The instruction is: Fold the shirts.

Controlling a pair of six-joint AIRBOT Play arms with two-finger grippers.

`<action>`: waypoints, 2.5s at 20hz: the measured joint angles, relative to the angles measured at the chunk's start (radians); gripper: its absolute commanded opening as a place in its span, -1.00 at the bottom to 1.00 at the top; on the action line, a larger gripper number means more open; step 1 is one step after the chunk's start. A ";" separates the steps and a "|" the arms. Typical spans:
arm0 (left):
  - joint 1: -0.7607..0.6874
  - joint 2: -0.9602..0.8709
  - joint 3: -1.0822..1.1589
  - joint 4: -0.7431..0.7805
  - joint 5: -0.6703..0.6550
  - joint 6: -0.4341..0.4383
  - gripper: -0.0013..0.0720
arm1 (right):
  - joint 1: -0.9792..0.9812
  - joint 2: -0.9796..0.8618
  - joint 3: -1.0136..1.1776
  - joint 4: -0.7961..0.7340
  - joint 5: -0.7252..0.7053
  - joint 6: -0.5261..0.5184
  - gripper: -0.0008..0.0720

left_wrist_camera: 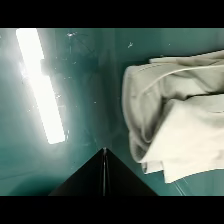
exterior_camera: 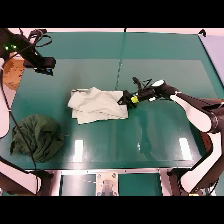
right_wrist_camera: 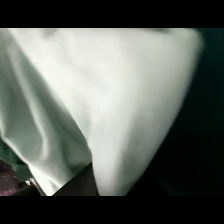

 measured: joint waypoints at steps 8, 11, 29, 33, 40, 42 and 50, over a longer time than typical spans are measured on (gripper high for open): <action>0.000 0.000 0.000 -0.001 0.000 0.006 -0.90 | -0.135 0.175 0.453 -0.086 0.200 0.154 -0.93; 0.000 0.000 0.000 -0.003 0.000 0.006 -0.90 | -0.289 0.238 0.644 -0.221 0.304 0.272 -0.94; 0.000 0.000 -0.005 -0.039 0.001 0.000 -0.90 | -1.126 0.393 0.737 -0.618 0.528 0.520 -0.94; 0.000 0.000 -0.005 -0.046 0.000 0.001 -0.90 | -1.173 0.454 0.708 -0.774 0.638 0.534 -0.94; 0.000 0.000 -0.005 -0.046 -0.010 0.007 -0.90 | -1.234 0.556 0.420 -0.994 0.686 0.527 -0.93; 0.000 0.000 -0.005 -0.047 -0.010 0.007 -0.90 | -1.242 0.565 0.301 -1.077 0.684 0.527 -0.78; 0.000 0.007 -0.005 -0.126 0.014 0.042 -0.91 | -1.233 0.539 0.048 -1.128 0.613 0.566 -0.83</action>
